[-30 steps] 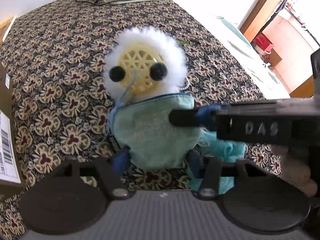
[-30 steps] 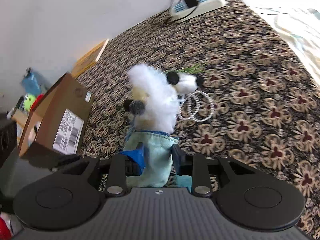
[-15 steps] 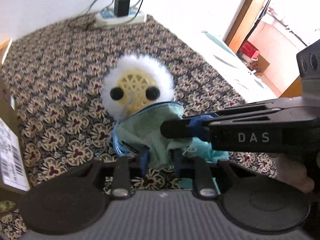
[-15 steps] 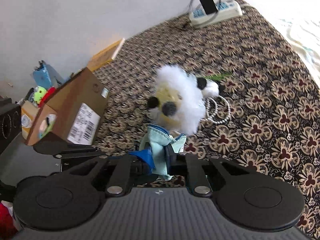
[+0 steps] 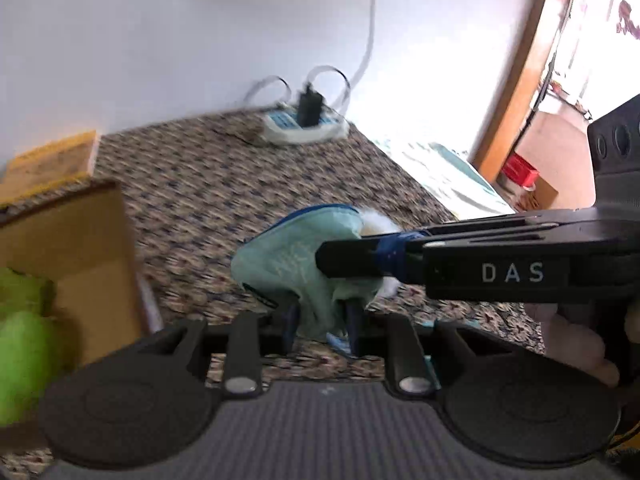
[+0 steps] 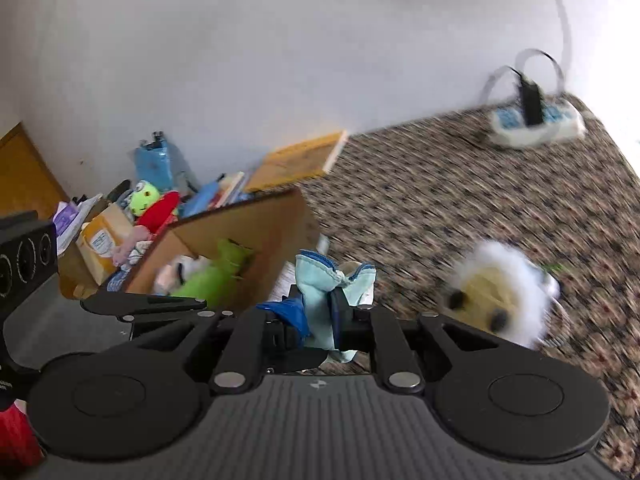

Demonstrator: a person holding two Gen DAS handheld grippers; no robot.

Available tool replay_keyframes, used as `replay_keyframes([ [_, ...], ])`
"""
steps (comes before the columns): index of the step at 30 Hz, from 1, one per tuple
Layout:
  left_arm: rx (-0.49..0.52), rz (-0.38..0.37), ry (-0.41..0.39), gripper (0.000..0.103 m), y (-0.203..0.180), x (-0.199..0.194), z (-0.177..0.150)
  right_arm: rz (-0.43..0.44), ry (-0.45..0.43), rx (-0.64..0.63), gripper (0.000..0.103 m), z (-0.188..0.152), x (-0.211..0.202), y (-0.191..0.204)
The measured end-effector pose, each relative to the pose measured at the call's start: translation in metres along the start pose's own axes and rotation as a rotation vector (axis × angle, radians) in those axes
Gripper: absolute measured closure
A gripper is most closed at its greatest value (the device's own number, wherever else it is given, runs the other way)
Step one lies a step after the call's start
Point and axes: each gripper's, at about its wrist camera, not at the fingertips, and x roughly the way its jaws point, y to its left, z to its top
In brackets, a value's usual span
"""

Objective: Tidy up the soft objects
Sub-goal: 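Carry the teal pouch into the cardboard box and open the right tool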

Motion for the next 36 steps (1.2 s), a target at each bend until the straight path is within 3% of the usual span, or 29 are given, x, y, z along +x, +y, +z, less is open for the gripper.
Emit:
replay_keyframes([
  [13, -0.024, 0.135, -0.069, 0.083, 0.128, -0.068, -0.006, 0.062, -0.009, -0.197, 0.103, 0.029, 0.093, 0.120],
  [20, -0.047, 0.213, -0.058, 0.083, 0.197, -0.074, -0.007, 0.066, -0.017, -0.247, 0.103, 0.037, 0.153, 0.163],
  [27, -0.083, 0.261, -0.011, 0.081, 0.242, -0.060, -0.018, 0.024, 0.011, -0.283, 0.103, 0.033, 0.196, 0.187],
  [29, -0.096, 0.269, 0.007, 0.078, 0.252, -0.054, -0.022, 0.002, 0.019, -0.277, 0.103, 0.031, 0.206, 0.187],
  [33, -0.121, 0.286, 0.031, 0.053, 0.264, -0.046, -0.029, -0.058, 0.038, -0.249, 0.103, 0.029, 0.218, 0.183],
  [36, -0.122, 0.293, 0.028, 0.049, 0.264, -0.047, -0.035, -0.101, 0.051, -0.212, 0.099, 0.027, 0.220, 0.178],
])
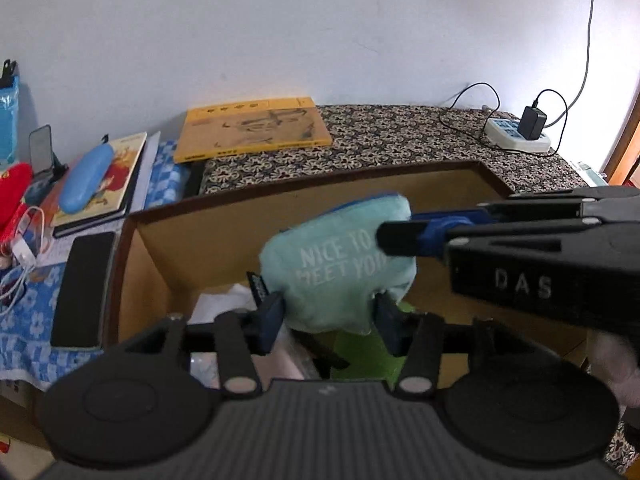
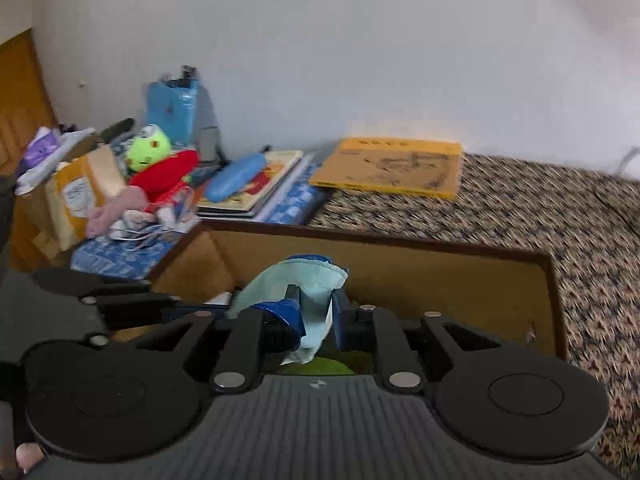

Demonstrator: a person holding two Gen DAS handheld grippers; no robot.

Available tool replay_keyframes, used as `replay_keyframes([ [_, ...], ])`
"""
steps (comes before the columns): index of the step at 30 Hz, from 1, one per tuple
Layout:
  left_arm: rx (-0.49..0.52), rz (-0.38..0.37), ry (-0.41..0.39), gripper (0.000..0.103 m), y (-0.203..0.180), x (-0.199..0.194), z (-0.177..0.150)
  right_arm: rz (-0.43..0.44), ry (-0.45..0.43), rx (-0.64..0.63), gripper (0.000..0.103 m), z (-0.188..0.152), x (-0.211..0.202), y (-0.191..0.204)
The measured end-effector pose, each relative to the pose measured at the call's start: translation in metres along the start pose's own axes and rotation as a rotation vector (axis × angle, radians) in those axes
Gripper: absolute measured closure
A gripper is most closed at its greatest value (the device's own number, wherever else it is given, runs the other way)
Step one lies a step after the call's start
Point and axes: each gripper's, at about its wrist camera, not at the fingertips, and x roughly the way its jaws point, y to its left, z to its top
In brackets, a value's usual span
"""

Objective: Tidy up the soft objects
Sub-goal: 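Carry the teal pouch into the cardboard box and open the right tool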

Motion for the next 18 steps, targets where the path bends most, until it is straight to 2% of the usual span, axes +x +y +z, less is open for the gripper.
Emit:
replay_keyframes([
  [7, 0.002, 0.033, -0.008, 0.042, -0.003, -0.008, -0.003, -0.057, -0.018, 0.085, 0.099, -0.007, -0.012, -0.012],
  [11, -0.016, 0.037, -0.012, 0.042, -0.004, -0.019, 0.000, -0.053, -0.039, 0.112, 0.099, -0.010, -0.029, -0.016],
  [18, -0.012, 0.074, -0.020, 0.040, -0.026, -0.037, 0.008, -0.096, -0.043, 0.071, 0.098, -0.018, -0.058, -0.014],
])
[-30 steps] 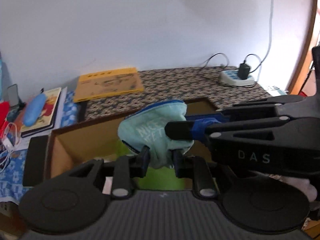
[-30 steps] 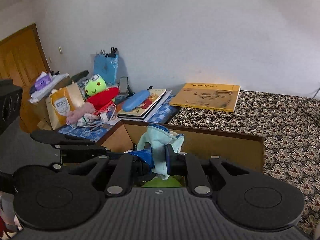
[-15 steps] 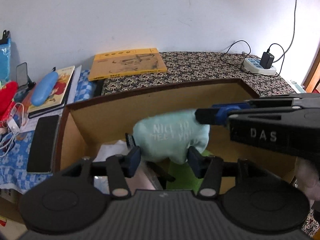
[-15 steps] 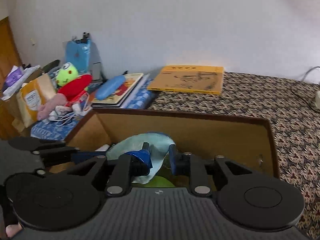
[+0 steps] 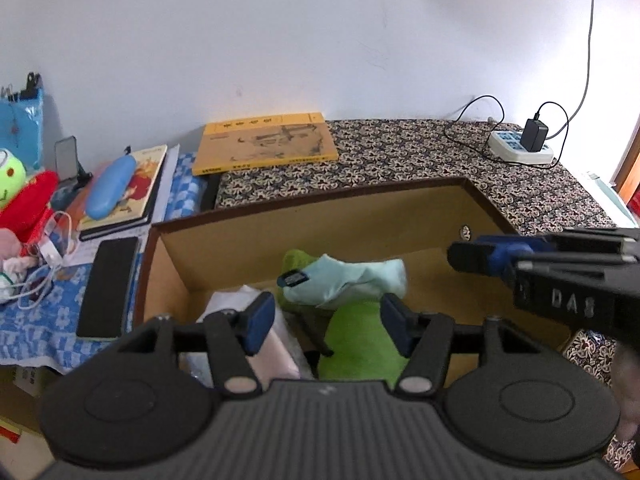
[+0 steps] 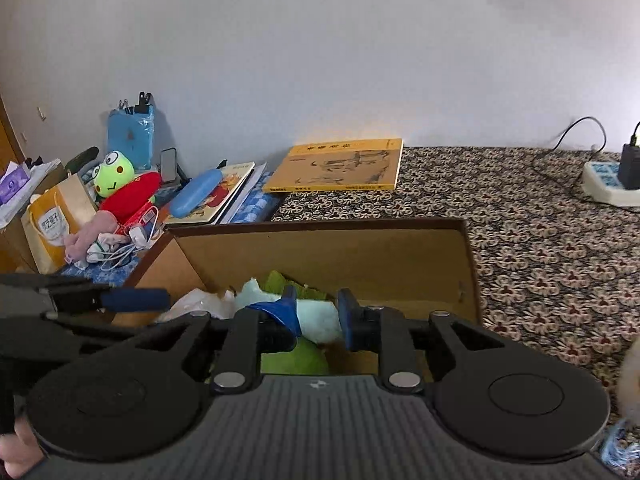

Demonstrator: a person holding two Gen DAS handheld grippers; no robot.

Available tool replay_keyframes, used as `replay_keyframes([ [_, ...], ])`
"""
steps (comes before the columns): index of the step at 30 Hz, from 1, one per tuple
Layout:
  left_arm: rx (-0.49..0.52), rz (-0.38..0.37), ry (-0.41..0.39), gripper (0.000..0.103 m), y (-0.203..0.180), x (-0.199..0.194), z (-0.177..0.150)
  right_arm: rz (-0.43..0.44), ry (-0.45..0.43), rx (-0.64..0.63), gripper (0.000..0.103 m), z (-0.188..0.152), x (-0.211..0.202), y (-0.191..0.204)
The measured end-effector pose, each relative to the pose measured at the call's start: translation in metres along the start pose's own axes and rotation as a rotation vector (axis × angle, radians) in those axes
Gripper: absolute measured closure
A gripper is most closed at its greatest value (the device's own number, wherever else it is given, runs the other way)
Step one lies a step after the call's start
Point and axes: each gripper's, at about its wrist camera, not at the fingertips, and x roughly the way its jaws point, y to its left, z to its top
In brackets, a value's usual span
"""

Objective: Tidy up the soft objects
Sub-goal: 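Carry the teal pouch into the cardboard box and open the right tool, then move the right tool toward the teal mesh cloth on the bedspread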

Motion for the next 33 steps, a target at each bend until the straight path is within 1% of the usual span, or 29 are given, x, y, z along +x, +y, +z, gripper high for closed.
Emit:
replay_keyframes([
  [2, 0.009, 0.023, 0.010, 0.040, -0.008, -0.001, 0.002, -0.006, -0.002, -0.011, 0.098, -0.003, -0.007, -0.001],
  [8, 0.024, 0.070, 0.030, 0.039, -0.032, -0.005, 0.001, 0.014, 0.000, -0.006, 0.097, -0.007, -0.026, -0.007],
  [11, 0.037, 0.094, 0.040, 0.039, -0.044, -0.007, 0.001, 0.007, 0.002, -0.005, 0.097, -0.009, -0.034, -0.012],
  [16, 0.044, 0.140, 0.049, 0.037, -0.066, -0.011, 0.002, 0.004, -0.004, 0.005, 0.097, -0.015, -0.048, -0.024],
  [20, 0.051, 0.181, 0.074, 0.036, -0.082, -0.010, 0.002, -0.015, -0.001, 0.043, 0.097, -0.021, -0.057, -0.040],
  [23, 0.053, 0.192, 0.081, 0.035, -0.093, -0.011, 0.002, -0.035, -0.001, 0.068, 0.097, -0.025, -0.065, -0.052],
  [26, 0.048, 0.201, 0.088, 0.035, -0.102, -0.010, 0.003, -0.101, -0.014, 0.086, 0.096, -0.028, -0.071, -0.063],
  [33, 0.050, 0.206, 0.094, 0.034, -0.130, -0.011, 0.006, -0.113, -0.001, 0.088, 0.096, -0.036, -0.086, -0.085],
])
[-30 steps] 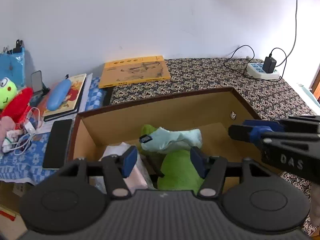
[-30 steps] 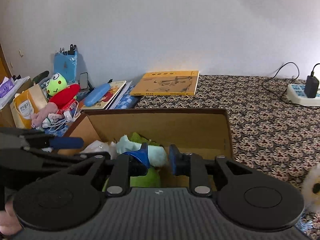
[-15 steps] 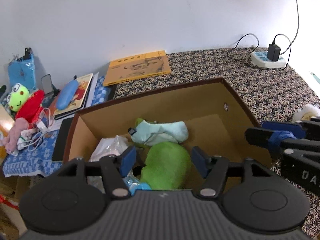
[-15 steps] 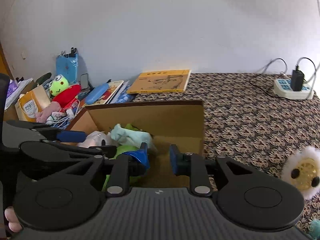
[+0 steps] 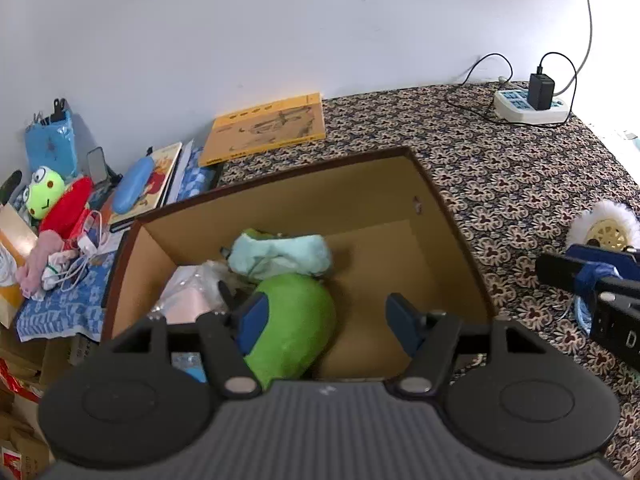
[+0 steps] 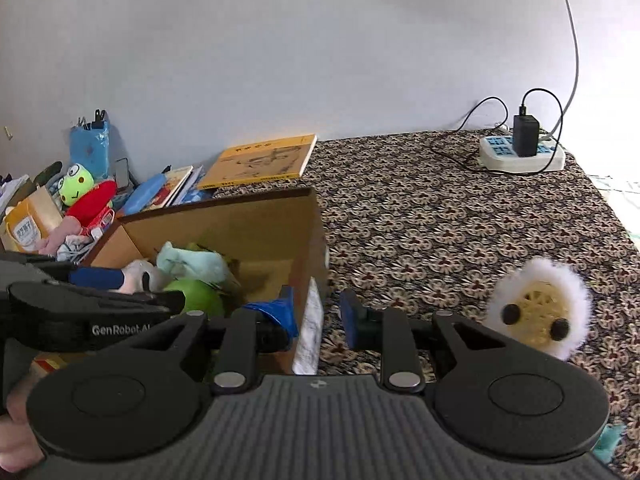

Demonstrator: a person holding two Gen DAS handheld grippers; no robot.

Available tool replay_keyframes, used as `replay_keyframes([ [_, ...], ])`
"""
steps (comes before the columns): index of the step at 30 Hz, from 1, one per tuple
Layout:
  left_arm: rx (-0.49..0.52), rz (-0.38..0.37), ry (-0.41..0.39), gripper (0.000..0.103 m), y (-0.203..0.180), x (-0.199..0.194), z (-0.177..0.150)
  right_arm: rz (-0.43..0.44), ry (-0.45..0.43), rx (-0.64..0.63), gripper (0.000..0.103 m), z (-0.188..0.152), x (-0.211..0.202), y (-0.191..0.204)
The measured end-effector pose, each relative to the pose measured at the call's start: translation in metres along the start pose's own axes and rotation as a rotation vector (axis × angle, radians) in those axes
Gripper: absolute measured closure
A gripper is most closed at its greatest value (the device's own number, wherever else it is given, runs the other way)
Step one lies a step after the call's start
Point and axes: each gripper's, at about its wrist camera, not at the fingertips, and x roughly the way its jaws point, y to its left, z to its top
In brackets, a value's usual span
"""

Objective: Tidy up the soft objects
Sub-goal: 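Move the right tool toward the teal mesh cloth on the bedspread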

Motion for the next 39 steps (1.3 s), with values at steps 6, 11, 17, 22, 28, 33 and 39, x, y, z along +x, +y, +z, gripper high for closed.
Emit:
replay_keyframes([
  [6, 0.006, -0.016, 0.007, 0.033, -0.027, -0.005, 0.002, 0.011, 0.036, 0.031, 0.095, -0.006, -0.007, -0.026],
  [11, 0.025, -0.027, 0.012, 0.033, -0.053, -0.009, 0.002, 0.001, 0.048, 0.051, 0.095, -0.012, -0.015, -0.049],
  [17, 0.052, -0.052, 0.008, 0.032, -0.087, -0.015, 0.003, -0.017, 0.074, 0.086, 0.095, -0.021, -0.025, -0.080],
  [22, 0.087, -0.068, 0.000, 0.032, -0.117, -0.019, 0.004, -0.039, 0.082, 0.121, 0.094, -0.025, -0.034, -0.109],
  [28, 0.121, -0.096, 0.006, 0.031, -0.150, -0.018, 0.002, -0.066, 0.088, 0.150, 0.094, -0.031, -0.043, -0.140],
  [33, 0.161, -0.124, 0.036, 0.030, -0.177, -0.012, -0.003, -0.088, 0.101, 0.172, 0.094, -0.038, -0.049, -0.161],
  [39, 0.196, -0.162, 0.071, 0.029, -0.200, -0.007, -0.007, -0.107, 0.123, 0.201, 0.094, -0.048, -0.055, -0.182],
])
